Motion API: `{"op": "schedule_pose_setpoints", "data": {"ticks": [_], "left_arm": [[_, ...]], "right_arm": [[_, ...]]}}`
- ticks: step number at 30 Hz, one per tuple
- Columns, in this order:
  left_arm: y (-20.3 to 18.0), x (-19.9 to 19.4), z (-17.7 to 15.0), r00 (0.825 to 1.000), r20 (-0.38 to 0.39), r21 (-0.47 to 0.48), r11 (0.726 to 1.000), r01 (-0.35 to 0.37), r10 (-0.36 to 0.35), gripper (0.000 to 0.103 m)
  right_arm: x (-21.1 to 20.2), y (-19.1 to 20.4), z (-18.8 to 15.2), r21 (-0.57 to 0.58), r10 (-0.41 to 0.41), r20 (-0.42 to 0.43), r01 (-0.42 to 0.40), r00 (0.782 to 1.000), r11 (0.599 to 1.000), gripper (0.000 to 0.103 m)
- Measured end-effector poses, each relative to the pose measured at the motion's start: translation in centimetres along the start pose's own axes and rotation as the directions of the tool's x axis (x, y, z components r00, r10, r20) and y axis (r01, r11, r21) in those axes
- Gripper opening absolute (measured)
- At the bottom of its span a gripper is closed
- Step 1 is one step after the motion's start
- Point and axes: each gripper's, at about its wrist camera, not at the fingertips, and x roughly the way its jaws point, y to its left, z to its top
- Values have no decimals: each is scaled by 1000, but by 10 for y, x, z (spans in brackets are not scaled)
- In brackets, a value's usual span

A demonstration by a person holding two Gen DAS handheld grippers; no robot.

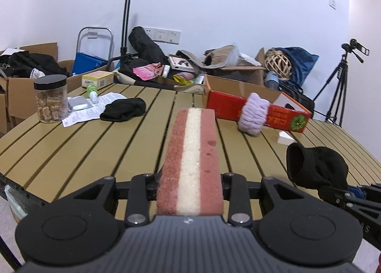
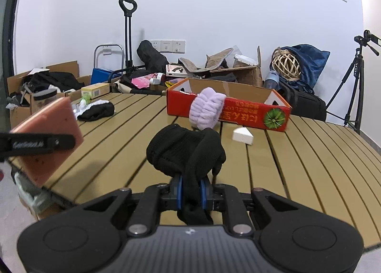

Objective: Collect trash
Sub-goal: 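Carry the sponge and black sock off the table down over the bin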

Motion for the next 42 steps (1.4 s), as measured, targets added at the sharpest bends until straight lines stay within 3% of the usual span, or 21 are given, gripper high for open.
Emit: {"op": "schedule_pose_setpoints", "data": {"ticks": [15,22,30,42], "left_arm": [[-28,-42,-49,997,-26,74,994,80,-78,32],[-32,-51,-77,993,-84,106,990,92,-83,32],[-31,-55,-107,984,-165,129,988,87,-65,32],[-36,-56,-150,960,-279,191,979,74,-18,32]], "right_arm": [[-63,-12,-49,-15,15,-36,-16,999,1000,14],[-81,-13,-72,-15,24,-71,-25,997,1000,14],[-83,-19,-107,12,24,-163,-23,986,1000,14],[-68,-25,-154,39,31,-303,-20,953,999,14]]}}
